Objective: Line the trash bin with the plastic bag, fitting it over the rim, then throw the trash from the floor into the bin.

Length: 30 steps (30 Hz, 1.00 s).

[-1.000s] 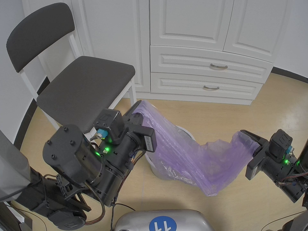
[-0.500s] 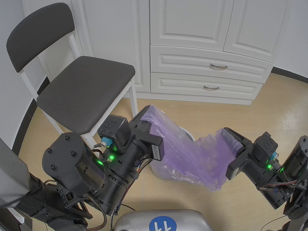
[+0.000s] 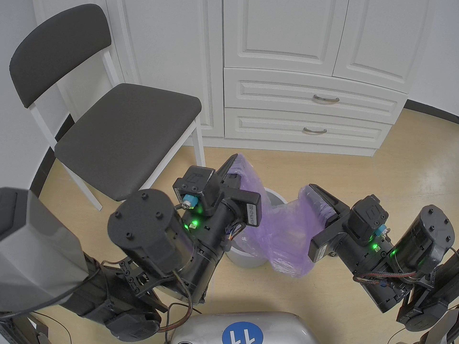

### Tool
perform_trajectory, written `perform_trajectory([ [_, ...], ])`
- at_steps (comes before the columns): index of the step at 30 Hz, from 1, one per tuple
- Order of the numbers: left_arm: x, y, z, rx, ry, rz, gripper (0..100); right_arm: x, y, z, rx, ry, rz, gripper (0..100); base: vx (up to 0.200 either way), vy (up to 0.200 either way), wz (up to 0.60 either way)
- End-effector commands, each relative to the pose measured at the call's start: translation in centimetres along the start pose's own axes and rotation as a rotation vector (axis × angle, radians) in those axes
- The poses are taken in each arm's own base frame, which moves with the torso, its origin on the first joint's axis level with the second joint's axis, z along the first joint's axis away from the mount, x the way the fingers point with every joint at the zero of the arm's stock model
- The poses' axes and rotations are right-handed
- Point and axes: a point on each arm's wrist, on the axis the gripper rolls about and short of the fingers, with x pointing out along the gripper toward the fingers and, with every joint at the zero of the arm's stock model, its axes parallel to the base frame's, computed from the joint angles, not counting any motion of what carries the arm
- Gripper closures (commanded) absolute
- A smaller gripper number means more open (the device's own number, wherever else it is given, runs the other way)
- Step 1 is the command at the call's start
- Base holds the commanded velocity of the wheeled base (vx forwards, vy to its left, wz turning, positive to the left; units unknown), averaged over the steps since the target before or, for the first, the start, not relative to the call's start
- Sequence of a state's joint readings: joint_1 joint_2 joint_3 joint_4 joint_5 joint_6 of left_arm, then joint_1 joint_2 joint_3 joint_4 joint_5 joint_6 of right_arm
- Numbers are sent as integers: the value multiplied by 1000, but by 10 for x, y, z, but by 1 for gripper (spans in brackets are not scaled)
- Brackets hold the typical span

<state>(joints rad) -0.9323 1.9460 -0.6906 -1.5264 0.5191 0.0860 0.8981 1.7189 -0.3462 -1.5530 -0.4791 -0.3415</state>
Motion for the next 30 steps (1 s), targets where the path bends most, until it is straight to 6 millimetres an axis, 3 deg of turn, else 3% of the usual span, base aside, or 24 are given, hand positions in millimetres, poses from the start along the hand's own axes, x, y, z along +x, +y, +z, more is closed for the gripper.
perform_trajectory([
  [1, 10, 1, -9, 6, 5, 19, 100, 8, 5, -1, 26, -11, -2, 100, 0, 0, 0],
  [10, 24, 5, 0, -1, 8, 45, 100, 30, 6, -4, 90, -20, -52, 100, 0, 0, 0],
  [13, 35, 8, 3, 19, 34, 65, 100, 36, 0, -2, 97, -33, -81, 100, 0, 0, 0],
  [18, 75, 23, 31, 5, -15, 135, 100, 45, -3, 3, 116, -55, -127, 100, 0, 0, 0],
  [23, 70, 29, 20, -32, 35, 145, 100, 58, -5, 5, 152, -75, -157, 100, 0, 0, 0],
  [30, 65, 30, 12, -24, 69, 145, 100, 77, 3, -12, 173, -48, -165, 100, 0, 0, 0],
])
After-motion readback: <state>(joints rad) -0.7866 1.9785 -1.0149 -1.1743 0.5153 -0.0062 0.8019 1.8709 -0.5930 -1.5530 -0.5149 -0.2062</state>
